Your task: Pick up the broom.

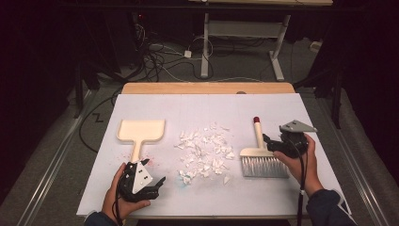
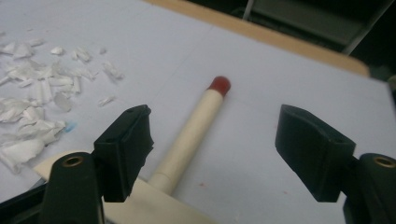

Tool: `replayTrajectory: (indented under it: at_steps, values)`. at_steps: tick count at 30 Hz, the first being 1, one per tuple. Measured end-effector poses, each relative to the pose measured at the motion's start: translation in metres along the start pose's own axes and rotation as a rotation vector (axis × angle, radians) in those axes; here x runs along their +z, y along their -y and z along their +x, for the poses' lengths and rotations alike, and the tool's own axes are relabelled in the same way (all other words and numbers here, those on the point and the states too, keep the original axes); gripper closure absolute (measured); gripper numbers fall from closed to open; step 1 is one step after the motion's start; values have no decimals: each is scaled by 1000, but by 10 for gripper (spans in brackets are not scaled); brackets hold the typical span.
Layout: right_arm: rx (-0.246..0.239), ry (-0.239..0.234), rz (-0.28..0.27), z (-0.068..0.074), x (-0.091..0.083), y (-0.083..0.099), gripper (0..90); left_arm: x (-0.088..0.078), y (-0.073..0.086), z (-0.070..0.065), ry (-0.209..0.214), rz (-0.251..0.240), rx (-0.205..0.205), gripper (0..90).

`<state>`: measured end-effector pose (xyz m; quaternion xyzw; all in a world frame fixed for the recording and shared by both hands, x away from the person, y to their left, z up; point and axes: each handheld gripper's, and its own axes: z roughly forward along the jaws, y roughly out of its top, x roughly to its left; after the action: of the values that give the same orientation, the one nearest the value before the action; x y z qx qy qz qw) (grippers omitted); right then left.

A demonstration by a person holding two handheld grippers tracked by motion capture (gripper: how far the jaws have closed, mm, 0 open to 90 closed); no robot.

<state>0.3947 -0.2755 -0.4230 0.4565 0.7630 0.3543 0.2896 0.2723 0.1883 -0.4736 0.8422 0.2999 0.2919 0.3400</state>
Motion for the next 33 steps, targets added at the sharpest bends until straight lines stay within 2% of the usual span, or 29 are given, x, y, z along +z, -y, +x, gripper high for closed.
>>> replayTrajectory:
  at_steps: [1,3,4,6,8,10,11,12,15,16,20,22,28,33]
  values:
    - [13,-34,10,-1,5,-2,389,1,0,0,4,3,-1,188]
    - [14,29,65,2,17,-7,391,2,0,0,3,8,6,188]
    - [24,23,86,3,23,-8,391,2,0,-1,5,13,11,188]
    - [85,-3,157,1,37,-9,391,2,0,-1,7,15,19,188]
    - [123,-18,219,2,52,-7,405,2,-1,-2,6,15,25,188]
    - [126,-15,268,4,61,-5,429,2,-1,-2,4,18,31,188]
    - [126,-15,268,4,61,-5,429,2,-1,-3,4,16,29,188]
    - [120,-27,308,6,68,-2,472,2,0,-3,6,21,30,188]
    - [74,-26,309,7,68,-3,593,1,0,-3,10,23,24,188]
    - [73,-40,304,6,69,-3,607,0,1,-4,16,18,23,188]
    - [80,-37,299,6,70,-3,649,-2,1,-5,28,5,30,187]
    - [74,-32,290,8,71,-4,703,-2,0,-6,29,5,35,188]
    - [47,-43,278,7,70,-3,710,-1,-1,-8,31,13,39,191]
    - [39,-38,226,9,62,-1,710,-1,0,-8,19,4,30,187]
